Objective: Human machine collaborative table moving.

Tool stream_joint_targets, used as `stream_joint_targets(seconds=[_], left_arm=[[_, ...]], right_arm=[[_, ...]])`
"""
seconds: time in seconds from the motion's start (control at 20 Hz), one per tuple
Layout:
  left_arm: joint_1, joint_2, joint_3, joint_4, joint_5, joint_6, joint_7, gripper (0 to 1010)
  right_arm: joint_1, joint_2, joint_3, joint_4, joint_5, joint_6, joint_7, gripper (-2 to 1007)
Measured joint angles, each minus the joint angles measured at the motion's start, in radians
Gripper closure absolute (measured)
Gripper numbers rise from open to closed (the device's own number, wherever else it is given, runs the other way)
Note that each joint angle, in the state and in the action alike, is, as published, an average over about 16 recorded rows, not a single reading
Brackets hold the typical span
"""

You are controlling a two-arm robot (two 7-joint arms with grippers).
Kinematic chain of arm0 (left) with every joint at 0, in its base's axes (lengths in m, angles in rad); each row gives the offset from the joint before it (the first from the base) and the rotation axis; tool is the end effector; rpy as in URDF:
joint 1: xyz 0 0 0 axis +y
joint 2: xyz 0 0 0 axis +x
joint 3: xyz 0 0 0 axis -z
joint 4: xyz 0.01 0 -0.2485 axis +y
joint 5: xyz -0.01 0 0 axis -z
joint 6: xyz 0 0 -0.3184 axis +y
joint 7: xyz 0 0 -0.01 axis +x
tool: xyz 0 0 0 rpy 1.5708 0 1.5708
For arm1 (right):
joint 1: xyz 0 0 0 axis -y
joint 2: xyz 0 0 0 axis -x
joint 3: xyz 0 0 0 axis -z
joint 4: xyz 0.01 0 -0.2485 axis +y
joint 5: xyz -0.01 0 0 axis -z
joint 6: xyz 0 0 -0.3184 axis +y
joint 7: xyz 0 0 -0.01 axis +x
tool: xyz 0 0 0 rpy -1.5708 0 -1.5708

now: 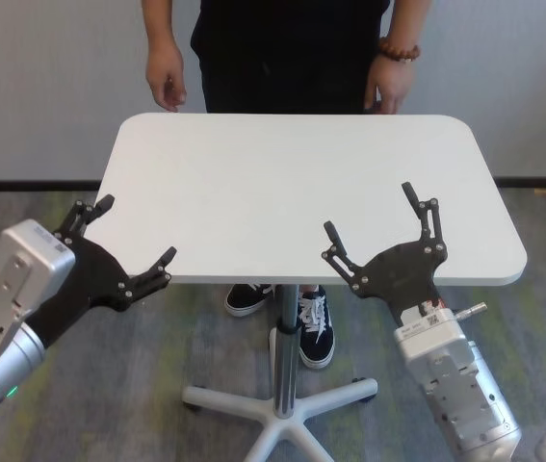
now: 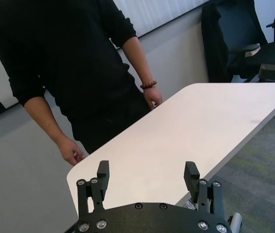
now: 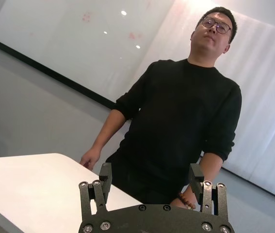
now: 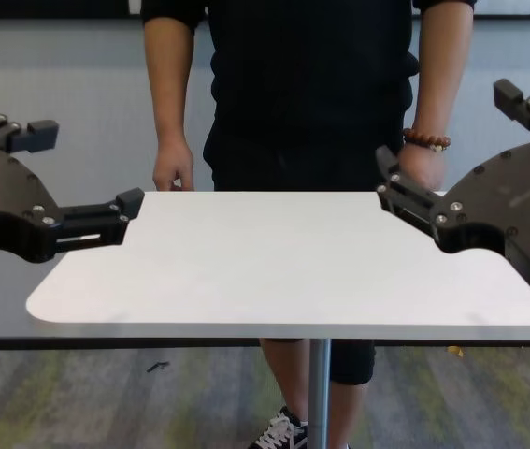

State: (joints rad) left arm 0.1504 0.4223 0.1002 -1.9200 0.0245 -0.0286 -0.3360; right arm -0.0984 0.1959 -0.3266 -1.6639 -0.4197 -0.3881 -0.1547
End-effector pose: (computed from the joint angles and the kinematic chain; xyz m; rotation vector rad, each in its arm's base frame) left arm 0.2948 0.0302 -0.1921 0.2219 -0.4200 1.0087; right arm 0.2933 0.0637 -0.2717 -0.0180 -0.6851 -1.2077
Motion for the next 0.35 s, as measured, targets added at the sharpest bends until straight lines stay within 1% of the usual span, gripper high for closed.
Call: stream_joint_targets(seconds=[0.2,0.35], left_arm=[[-0.002,0.003,0.0,0.009,-0.008,-0.007,-0.002,8],[-0.002,0.003,0.0,0.01,-0.006,-0.01,-0.002,8]], right_arm=[[-0.002,-0.007,0.001,0.003,-0.016,-0.004,-0.013,0],[-0.003,-0.008,0.0,0.003,-0.021,-0.005,-0.011,0]])
